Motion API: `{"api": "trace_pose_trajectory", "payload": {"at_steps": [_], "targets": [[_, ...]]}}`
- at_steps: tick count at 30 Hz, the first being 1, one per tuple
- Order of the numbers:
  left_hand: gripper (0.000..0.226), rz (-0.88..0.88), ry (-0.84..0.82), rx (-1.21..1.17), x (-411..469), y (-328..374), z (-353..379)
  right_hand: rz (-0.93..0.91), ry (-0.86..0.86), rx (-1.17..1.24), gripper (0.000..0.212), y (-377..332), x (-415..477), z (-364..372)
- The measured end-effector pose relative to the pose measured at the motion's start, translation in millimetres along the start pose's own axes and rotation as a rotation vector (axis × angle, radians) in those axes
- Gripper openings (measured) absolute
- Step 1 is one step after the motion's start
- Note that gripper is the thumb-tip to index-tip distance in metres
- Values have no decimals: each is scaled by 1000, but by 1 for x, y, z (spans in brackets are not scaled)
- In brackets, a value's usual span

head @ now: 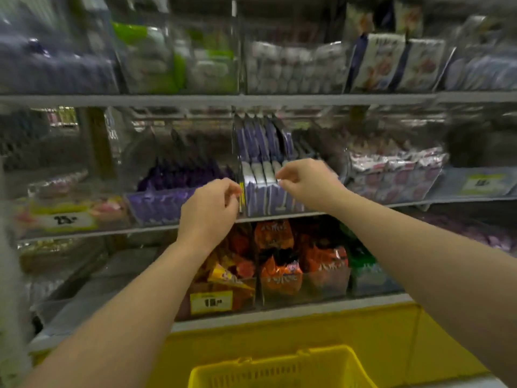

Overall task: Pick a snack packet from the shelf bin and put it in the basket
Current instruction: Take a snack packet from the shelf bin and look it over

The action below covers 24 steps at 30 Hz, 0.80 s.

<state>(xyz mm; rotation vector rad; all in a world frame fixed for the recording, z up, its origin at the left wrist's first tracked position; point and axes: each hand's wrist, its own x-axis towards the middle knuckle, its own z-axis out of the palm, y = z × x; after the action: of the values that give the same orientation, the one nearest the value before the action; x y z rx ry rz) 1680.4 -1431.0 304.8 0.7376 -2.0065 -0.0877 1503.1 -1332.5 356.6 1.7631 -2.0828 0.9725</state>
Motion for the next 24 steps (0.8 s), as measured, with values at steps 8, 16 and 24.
{"api": "trace_pose_trajectory", "payload": {"at_steps": [8, 16, 24], "targets": [[37, 160, -8, 137, 61, -25, 32, -72, -113, -47, 26, 6, 71, 45], [40, 236, -60, 16, 80, -52, 54, -215, -239, -42, 22, 26, 107, 62], [45, 335, -48, -3, 79, -62, 57, -426, -431, -120, 17, 20, 126, 45]]}}
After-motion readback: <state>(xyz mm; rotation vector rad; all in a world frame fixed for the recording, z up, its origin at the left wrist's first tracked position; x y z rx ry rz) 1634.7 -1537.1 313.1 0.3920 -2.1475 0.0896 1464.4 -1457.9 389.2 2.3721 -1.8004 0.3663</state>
